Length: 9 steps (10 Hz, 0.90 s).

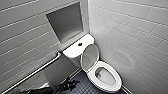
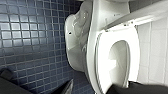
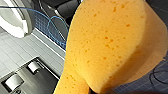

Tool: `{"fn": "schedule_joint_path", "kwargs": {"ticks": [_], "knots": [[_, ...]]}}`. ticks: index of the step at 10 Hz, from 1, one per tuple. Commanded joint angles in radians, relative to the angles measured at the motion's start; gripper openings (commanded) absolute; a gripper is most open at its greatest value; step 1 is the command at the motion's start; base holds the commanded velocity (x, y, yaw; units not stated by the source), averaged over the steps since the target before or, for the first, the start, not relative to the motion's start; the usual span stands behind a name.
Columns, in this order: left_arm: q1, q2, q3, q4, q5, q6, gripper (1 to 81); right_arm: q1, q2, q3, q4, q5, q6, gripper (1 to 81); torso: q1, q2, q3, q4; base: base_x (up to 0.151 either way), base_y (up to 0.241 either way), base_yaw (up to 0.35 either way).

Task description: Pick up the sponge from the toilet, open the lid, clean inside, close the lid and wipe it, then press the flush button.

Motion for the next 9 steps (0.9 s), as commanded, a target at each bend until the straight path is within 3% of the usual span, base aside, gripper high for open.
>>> {"fn": "schedule_joint_path", "kwargs": {"ticks": [1, 3, 7, 9], "knots": [[-0.236, 0.048, -0.157, -0.056, 0.013, -0.084, 81.1, -0.088, 0.013, 0.014, -0.049, -0.03, -0.019, 1.0, 0.0, 0.0, 0.0, 0.0, 0.0, 0.0, 0.0], [-0.292, 0.098, -0.232, -0.058, 0.013, -0.09, 81.1, -0.101, 0.027, 0.014, -0.05, -0.03, -0.019, 1.0, 0.0, 0.0, 0.0, 0.0, 0.0, 0.0, 0.0], [-0.379, 0.158, -0.344, -0.056, 0.019, -0.208, 81.1, -0.093, 0.042, 0.02, -0.053, -0.03, -0.019, 1.0, 0.0, 0.0, 0.0, 0.0, 0.0, 0.0, 0.0], [-0.404, 0.203, -0.433, -0.056, 0.027, -0.223, 81.1, -0.092, 0.047, 0.03, -0.065, -0.03, -0.019, 1.0, 0.0, 0.0, 0.0, 0.0, 0.0, 0.0, 0.0]]}}
